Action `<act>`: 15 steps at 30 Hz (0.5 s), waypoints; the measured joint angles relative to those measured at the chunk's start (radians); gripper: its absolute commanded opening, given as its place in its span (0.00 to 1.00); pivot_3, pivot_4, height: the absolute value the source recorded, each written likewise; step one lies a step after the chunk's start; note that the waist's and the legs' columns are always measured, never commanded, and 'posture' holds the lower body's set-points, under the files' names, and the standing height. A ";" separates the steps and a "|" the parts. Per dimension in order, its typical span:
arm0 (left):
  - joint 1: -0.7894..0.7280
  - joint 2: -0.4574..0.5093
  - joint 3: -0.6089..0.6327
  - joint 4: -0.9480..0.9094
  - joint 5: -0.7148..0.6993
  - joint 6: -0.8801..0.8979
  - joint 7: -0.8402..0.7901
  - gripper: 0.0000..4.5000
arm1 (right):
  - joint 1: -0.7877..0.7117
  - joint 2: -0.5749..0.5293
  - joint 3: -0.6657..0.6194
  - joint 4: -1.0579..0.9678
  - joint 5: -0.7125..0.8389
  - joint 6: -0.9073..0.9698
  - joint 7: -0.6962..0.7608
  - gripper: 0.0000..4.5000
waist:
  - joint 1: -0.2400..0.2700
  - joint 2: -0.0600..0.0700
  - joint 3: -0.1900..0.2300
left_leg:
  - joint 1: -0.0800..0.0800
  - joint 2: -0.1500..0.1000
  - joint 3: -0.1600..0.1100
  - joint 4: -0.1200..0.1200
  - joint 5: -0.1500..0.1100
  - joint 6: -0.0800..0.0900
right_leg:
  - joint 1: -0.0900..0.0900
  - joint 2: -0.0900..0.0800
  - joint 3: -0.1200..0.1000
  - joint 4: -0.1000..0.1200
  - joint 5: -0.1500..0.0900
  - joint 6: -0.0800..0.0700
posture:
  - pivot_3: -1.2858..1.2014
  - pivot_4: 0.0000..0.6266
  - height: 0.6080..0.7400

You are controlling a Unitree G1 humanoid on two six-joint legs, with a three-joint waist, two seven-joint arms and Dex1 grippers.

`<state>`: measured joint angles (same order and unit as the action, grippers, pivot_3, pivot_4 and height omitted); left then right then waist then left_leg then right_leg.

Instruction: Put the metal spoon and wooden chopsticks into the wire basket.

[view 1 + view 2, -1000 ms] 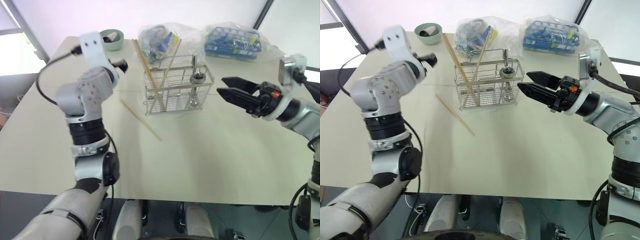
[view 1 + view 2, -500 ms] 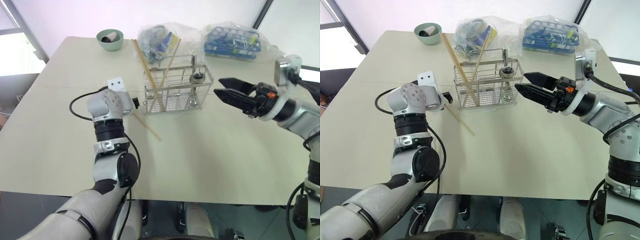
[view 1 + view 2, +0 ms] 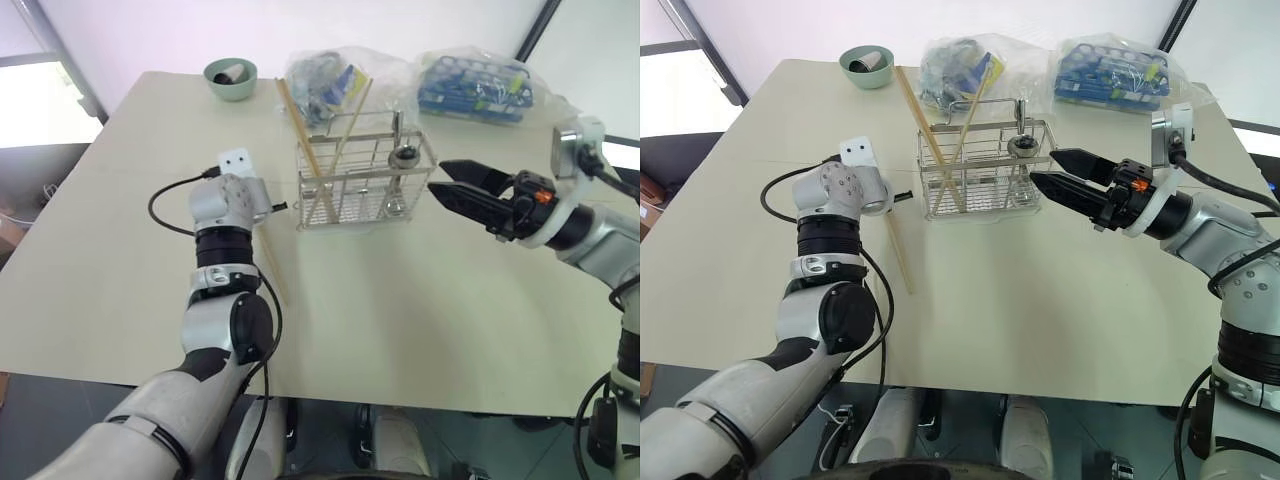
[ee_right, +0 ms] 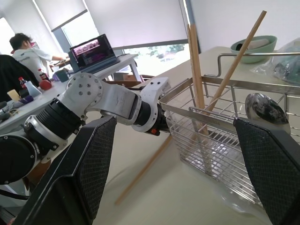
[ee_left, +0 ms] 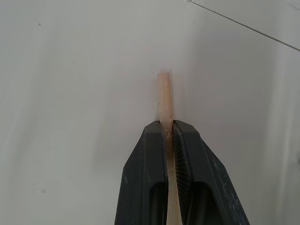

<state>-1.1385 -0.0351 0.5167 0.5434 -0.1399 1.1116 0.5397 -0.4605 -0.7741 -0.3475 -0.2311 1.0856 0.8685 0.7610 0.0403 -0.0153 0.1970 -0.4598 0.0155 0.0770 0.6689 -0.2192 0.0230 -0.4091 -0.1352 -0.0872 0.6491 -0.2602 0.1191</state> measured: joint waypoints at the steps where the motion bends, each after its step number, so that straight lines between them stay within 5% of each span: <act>1: 0.003 0.018 -0.030 0.014 0.009 -0.034 -0.013 0.00 | -0.001 0.000 0.000 0.001 0.000 0.000 0.000 0.91 | -0.001 0.000 0.000 | 0.000 0.000 0.000 0.000 0.000 0.000 | -0.001 0.000 0.000 0.000 0.000 0.000 | 0.52 0.24 0.76; 8: -0.012 0.240 -0.140 0.051 0.059 -0.559 -0.194 0.00 | -0.006 -0.019 0.000 0.020 -0.003 0.004 0.010 0.91 | -0.007 0.000 0.000 | -0.002 0.001 0.002 -0.002 0.003 -0.006 | -0.004 0.001 0.000 0.000 0.001 -0.001 | 0.52 0.24 0.76; 12: -0.140 0.336 -0.077 0.062 -0.104 -0.799 -0.498 0.00 | -0.006 -0.044 0.000 0.019 -0.003 0.021 0.033 0.91 | 0.005 -0.002 0.001 | -0.004 0.000 0.001 -0.001 0.003 -0.005 | -0.003 0.000 -0.001 -0.003 0.001 -0.001 | 0.52 0.24 0.76; 15: -0.242 0.373 -0.048 0.029 -0.246 -0.820 -0.701 0.00 | -0.006 -0.062 0.000 0.019 -0.003 0.022 0.041 0.91 | 0.003 -0.002 0.001 | -0.003 0.000 0.002 0.000 0.001 -0.002 | -0.002 -0.001 -0.001 -0.004 0.001 -0.001 | 0.52 0.24 0.76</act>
<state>-1.3810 0.3377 0.4686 0.5724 -0.3857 0.2911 -0.1616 -0.4667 -0.8359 -0.3474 -0.2117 1.0824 0.8903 0.8018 0.0431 -0.0172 0.1978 -0.4633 0.0155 0.0790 0.6687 -0.2179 0.0207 -0.4108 -0.1357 -0.0878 0.6454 -0.2593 0.1182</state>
